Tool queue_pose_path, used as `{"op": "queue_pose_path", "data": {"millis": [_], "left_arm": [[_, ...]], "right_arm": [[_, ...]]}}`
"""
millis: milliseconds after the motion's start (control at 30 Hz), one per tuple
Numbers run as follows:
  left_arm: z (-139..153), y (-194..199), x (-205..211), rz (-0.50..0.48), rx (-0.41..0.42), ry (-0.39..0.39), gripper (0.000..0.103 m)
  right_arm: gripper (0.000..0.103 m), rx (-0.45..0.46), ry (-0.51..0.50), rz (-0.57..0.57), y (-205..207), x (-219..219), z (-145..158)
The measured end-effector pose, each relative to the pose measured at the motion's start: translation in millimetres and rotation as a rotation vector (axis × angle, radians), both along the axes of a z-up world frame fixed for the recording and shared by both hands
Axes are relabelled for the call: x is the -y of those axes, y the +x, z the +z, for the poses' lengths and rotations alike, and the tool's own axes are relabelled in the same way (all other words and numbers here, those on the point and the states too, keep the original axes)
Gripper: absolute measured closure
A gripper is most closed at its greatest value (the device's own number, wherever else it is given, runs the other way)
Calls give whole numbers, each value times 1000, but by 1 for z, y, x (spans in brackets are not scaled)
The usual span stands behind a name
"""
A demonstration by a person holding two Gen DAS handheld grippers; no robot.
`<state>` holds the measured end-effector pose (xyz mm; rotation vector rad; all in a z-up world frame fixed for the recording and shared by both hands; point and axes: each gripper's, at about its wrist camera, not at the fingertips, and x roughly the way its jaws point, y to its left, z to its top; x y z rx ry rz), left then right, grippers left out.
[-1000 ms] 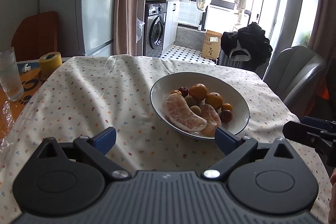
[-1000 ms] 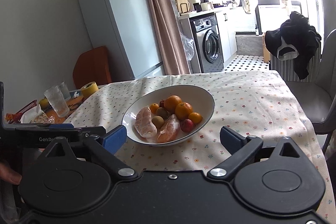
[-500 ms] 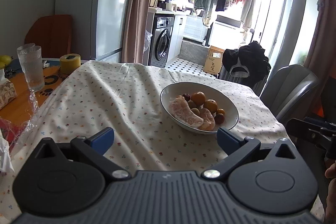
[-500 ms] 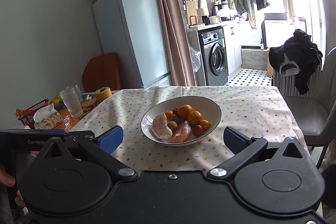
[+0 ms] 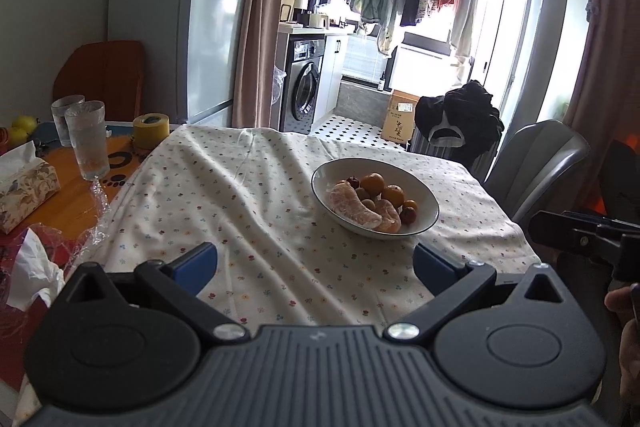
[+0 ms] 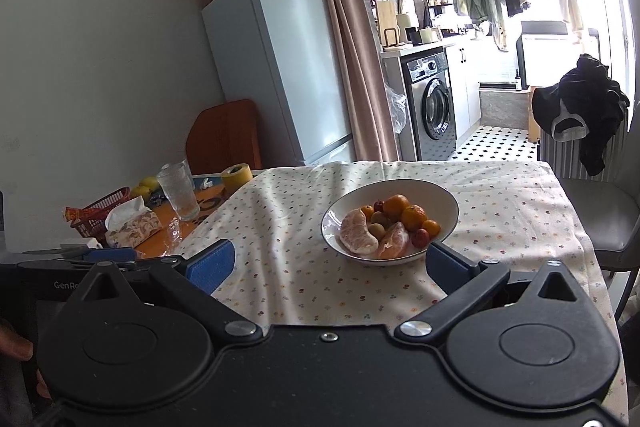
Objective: Organize fruits
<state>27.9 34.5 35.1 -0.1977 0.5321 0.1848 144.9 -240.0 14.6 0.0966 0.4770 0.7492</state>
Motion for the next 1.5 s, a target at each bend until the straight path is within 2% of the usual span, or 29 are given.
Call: {"op": "queue_pose_path", "data": {"millis": [200,367,1500], "left_arm": [[11,-15,-2,-20,27,16,0],[16,-20,-9,4,51,13,0],[17,-21,-4,-26,46,46,0]], "right_arm": [[0,14,-24,-2,-13,-3,13],[0,18,-27,3,-20,1,20],[0,3,-27,-2,-17,14,11]]}}
